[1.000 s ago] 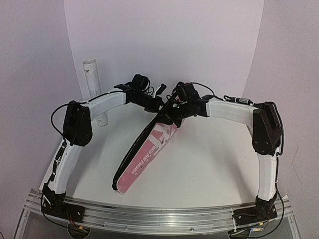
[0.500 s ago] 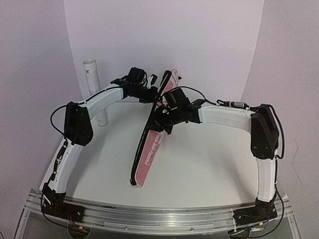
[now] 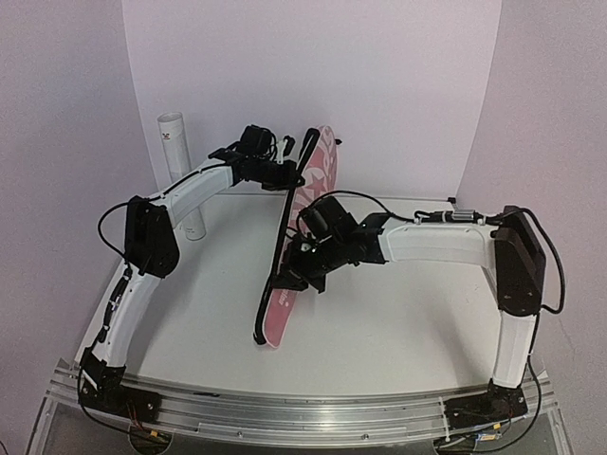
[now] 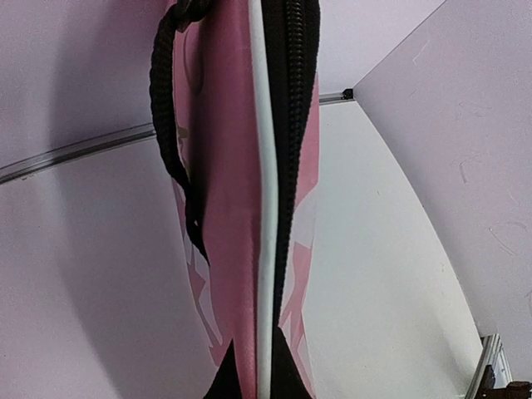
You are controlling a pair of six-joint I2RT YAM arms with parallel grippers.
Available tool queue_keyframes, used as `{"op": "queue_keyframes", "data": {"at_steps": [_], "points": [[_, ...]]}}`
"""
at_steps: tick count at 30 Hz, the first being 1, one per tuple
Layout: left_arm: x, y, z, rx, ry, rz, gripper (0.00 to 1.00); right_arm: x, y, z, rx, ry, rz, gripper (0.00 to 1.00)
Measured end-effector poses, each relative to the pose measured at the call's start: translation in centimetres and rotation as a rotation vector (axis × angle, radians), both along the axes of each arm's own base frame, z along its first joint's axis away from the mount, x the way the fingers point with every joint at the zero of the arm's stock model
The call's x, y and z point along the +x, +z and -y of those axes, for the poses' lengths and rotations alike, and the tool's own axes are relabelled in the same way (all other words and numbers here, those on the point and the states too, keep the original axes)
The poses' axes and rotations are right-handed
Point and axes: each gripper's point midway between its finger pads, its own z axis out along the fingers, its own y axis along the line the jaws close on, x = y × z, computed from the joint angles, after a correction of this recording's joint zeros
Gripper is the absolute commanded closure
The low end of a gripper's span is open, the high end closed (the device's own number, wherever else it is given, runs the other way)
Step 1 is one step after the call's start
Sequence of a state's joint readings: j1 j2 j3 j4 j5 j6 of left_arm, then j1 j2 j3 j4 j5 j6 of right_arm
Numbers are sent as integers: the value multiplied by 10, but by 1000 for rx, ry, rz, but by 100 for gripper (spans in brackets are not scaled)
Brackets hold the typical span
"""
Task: Pack up the badminton gear
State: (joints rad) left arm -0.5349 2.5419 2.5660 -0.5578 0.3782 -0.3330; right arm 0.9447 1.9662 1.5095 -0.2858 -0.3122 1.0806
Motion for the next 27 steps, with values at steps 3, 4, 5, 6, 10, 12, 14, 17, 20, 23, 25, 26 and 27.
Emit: {"op": "queue_keyframes", "data": {"at_steps": [3, 4, 5, 6, 10, 12, 14, 17, 20, 23, 25, 26, 27], "points": [[1, 0, -1, 12, 3, 15, 100, -31, -6, -11, -26, 72, 15, 100], [2, 0, -1, 16, 5, 21, 100, -42, -7, -16, -32, 98, 24, 100], [3, 2, -2, 17, 6, 28, 100, -54, -7, -21, -36, 124, 30, 100], [3, 4, -2, 17, 7, 35, 100, -67, -8, -26, -42, 150, 33, 100], [8, 7, -1, 21, 10, 61, 100, -100, -12, -37, -68, 199, 57, 100], [9, 7, -1, 22, 9, 69, 100, -108, -19, -36, -94, 198, 74, 100], [9, 5, 0, 24, 7, 69, 100, -110, -32, -31, -135, 183, 95, 100], [9, -3, 1, 31, 2, 55, 100, -110, -57, -19, -201, 165, 135, 100], [8, -5, 2, 38, -4, 55, 100, -112, -88, -11, -240, 154, 177, 100], [6, -6, 3, 45, -17, 62, 100, -110, -103, -14, -208, 129, 235, 100], [6, -6, 3, 54, -24, 73, 100, -107, -106, -17, -167, 108, 269, 100], [6, -6, 3, 64, -30, 85, 100, -107, -106, -18, -153, 102, 281, 100], [6, -6, 3, 77, -37, 99, 100, -106, -106, -19, -139, 98, 292, 98]]}}
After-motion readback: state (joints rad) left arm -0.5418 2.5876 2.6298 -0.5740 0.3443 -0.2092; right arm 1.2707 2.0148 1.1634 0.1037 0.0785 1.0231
